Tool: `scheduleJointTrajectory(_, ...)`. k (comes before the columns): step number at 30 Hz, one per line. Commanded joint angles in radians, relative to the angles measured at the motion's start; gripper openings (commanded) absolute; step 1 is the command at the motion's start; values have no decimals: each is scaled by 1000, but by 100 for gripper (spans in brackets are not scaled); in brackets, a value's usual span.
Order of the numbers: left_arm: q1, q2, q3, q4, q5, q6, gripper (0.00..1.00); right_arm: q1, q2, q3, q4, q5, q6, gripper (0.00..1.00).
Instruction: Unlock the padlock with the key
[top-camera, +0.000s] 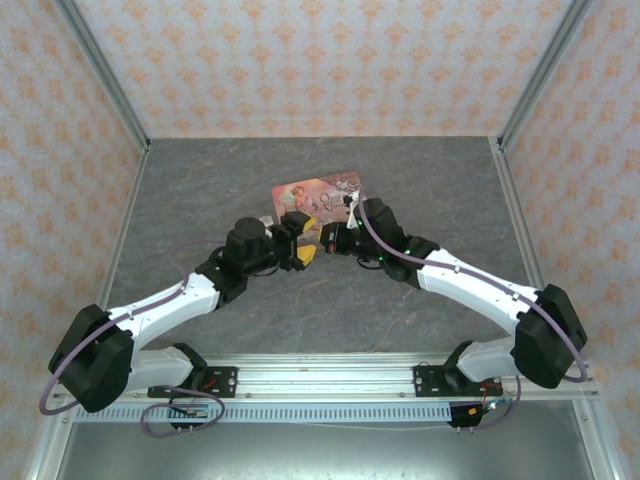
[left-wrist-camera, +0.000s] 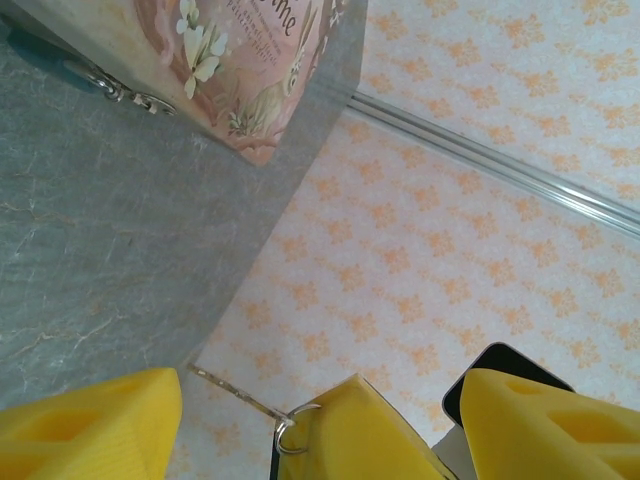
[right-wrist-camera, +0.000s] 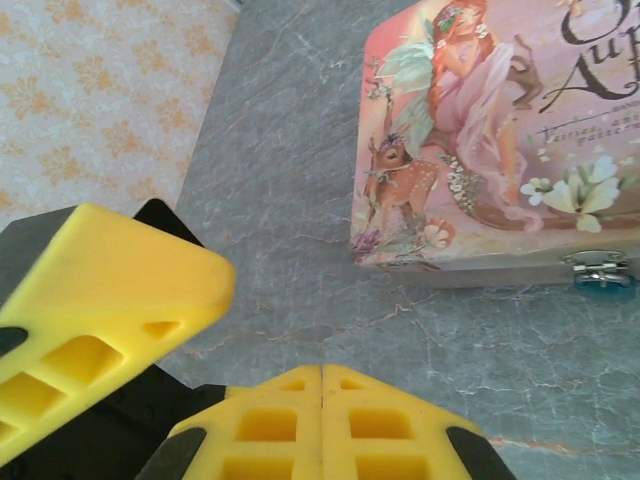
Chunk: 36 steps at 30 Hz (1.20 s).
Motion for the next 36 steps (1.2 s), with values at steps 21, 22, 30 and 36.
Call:
scheduleJointTrajectory(21, -8, 11, -17, 42, 6, -54, 62, -2, 9, -4, 90, -101, 7, 0)
scheduleJointTrajectory(22, -8, 11, -18, 41, 4, -55, 60, -2, 5, -7, 87, -100, 6, 0)
scheduleJointTrajectory(30, -8, 9, -19, 19, -3, -50, 54, -2, -28, -36, 85, -91, 7, 0)
scheduleJointTrajectory(36, -7, 9, -18, 9, -3, -48, 50, -2, -40, -50, 93, -88, 15, 0)
